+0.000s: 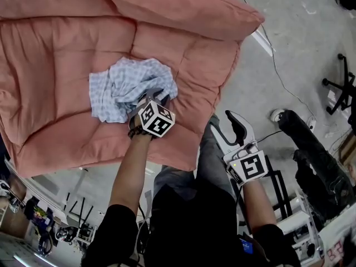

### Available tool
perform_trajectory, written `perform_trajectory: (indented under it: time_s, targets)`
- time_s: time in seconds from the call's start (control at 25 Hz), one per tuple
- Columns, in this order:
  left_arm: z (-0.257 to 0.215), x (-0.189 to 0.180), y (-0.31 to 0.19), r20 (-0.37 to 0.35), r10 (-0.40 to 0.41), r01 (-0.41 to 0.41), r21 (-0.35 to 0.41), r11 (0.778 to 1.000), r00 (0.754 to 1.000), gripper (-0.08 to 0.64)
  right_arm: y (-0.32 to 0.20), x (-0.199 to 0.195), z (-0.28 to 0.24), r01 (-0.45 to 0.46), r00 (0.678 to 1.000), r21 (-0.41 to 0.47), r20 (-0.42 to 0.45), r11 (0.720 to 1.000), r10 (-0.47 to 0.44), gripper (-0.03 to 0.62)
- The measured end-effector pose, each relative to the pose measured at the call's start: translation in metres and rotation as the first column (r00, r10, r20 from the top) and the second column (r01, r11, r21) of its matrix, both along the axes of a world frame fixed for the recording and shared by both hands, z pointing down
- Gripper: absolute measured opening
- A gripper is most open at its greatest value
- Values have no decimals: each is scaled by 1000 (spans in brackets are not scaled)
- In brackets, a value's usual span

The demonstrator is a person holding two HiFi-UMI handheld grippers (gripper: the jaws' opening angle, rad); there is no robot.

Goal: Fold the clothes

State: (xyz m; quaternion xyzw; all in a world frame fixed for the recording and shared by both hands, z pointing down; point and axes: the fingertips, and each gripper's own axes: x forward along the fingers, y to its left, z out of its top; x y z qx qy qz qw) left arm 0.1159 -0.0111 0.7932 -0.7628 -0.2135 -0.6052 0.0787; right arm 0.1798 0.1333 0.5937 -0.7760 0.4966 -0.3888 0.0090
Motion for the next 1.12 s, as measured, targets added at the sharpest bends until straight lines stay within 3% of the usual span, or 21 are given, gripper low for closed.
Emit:
perform_trajectory:
  time_s: [0.24, 0.48, 0.64, 0.96, 1.12]
  targets:
    - [-60, 11, -23, -106, -176, 167, -81, 983, 979, 103, -30, -5, 0, 61, 998, -2, -27, 998, -61, 221]
    - [-118, 14, -61, -236, -265, 252, -81, 964, 935, 103, -60, -21, 5, 161, 986, -19, -37, 987, -162, 221]
    - [-155, 15, -85, -297, -357, 332, -134, 934, 886, 103, -79, -34, 10, 226, 973, -46, -43, 973, -228, 221]
    - [-193, 10, -134, -339, -458, 406, -215, 888, 822, 103, -140, -78, 41, 376, 923, -96, -50, 922, -381, 218]
    - [-192, 10, -151, -335, -467, 408, -233, 883, 819, 103, -166, -102, 60, 414, 908, -118, -23, 903, -419, 218]
